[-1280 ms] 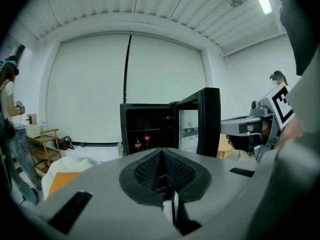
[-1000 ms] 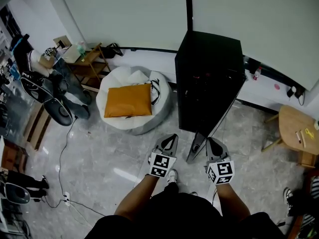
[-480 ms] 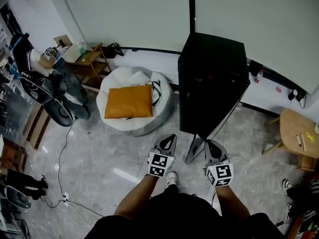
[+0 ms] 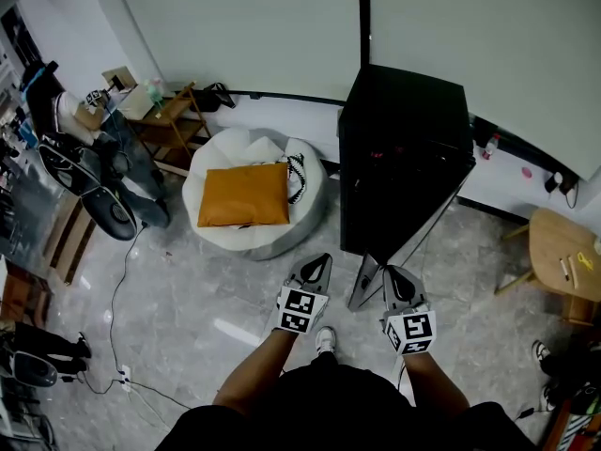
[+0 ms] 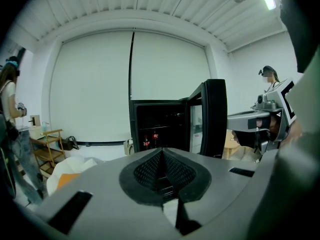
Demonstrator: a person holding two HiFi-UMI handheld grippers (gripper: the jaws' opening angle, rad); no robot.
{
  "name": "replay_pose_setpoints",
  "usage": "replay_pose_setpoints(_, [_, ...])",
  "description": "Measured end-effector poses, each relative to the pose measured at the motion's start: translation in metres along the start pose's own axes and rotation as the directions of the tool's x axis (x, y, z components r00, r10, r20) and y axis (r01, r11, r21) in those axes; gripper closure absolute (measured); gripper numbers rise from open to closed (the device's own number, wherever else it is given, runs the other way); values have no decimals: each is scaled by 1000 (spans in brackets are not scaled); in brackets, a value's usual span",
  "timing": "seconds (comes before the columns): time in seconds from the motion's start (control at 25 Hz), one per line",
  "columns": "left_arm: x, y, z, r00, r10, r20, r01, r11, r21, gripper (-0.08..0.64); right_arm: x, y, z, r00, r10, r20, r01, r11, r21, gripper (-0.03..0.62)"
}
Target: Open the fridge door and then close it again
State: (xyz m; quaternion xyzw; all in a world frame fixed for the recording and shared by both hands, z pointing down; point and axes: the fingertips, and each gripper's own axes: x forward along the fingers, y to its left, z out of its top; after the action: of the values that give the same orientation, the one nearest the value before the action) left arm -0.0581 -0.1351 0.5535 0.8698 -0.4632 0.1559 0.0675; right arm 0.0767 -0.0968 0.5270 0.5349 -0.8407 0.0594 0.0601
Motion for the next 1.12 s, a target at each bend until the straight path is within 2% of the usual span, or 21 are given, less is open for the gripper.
replay_pose_setpoints(0.88, [23,33,6,1000,10,9,-10,1000,-20,540,43,12,6,999,38,2,-38,999,-36,574])
replay_pose_setpoints(1.12, [27,46,-2,1000,12,-3,-13,999,-32,540,60,14,8,999,38,8,-38,998,-45,574])
